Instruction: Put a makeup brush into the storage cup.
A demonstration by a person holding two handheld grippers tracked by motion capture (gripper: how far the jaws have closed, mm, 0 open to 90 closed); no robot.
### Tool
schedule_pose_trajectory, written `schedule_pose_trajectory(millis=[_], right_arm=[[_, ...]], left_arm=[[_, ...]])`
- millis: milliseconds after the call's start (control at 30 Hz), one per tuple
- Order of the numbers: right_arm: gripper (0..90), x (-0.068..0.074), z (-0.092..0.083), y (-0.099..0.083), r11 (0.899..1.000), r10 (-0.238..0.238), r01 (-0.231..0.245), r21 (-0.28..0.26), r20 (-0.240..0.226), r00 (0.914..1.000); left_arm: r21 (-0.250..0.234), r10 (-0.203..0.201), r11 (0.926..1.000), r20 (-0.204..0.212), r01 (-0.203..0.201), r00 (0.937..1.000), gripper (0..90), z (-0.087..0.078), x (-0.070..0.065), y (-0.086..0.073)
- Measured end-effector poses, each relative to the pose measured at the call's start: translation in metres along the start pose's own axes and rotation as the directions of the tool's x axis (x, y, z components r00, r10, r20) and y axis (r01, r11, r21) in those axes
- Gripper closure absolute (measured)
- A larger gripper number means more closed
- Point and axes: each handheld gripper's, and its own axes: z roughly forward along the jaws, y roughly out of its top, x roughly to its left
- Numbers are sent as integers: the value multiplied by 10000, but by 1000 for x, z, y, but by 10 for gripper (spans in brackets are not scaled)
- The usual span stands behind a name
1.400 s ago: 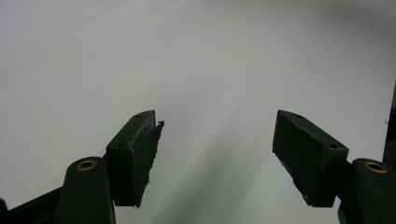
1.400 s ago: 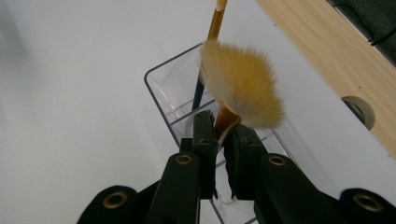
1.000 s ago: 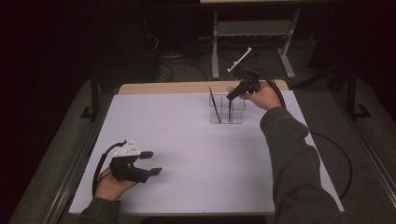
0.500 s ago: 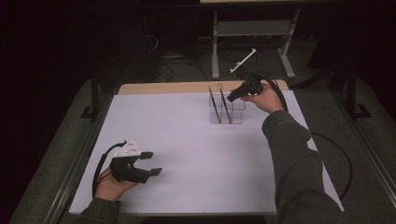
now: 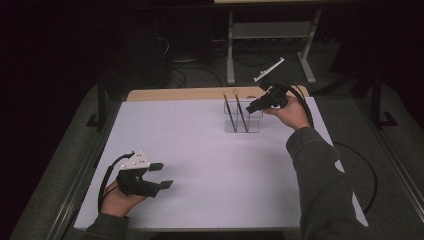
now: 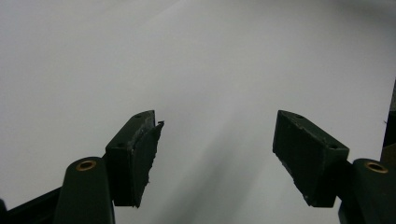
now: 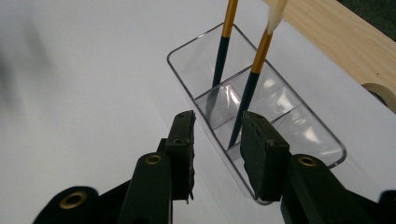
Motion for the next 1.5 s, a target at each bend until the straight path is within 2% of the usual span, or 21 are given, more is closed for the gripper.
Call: schedule_pose_trajectory(millis=[367,600,767,1033,1500], right_arm=[[596,2,-7,-22,9987,234,-236,-456,-56,9997],[558,5,-7,-34,9981,295,-299,-534,-85,9995],[513,8,-9,-41,9970,472,-474,-605,-55,9989],[450,12,-10,-49,9943,488,-490,-949,-46,9988],[341,18,-14,-66,9866,661,-647,-1495,40,9978]], left_arm=[[59,34,10000,-25,-34,10000,300,1,-1,1],[-65,-45,10000,-89,44,10000,288,-1,-1,2],[-103,-95,9999,-103,94,9999,285,-2,0,1],[-83,29,10000,-128,-30,9999,276,-2,0,2],[-193,-53,9998,-160,50,9999,266,-2,0,3]])
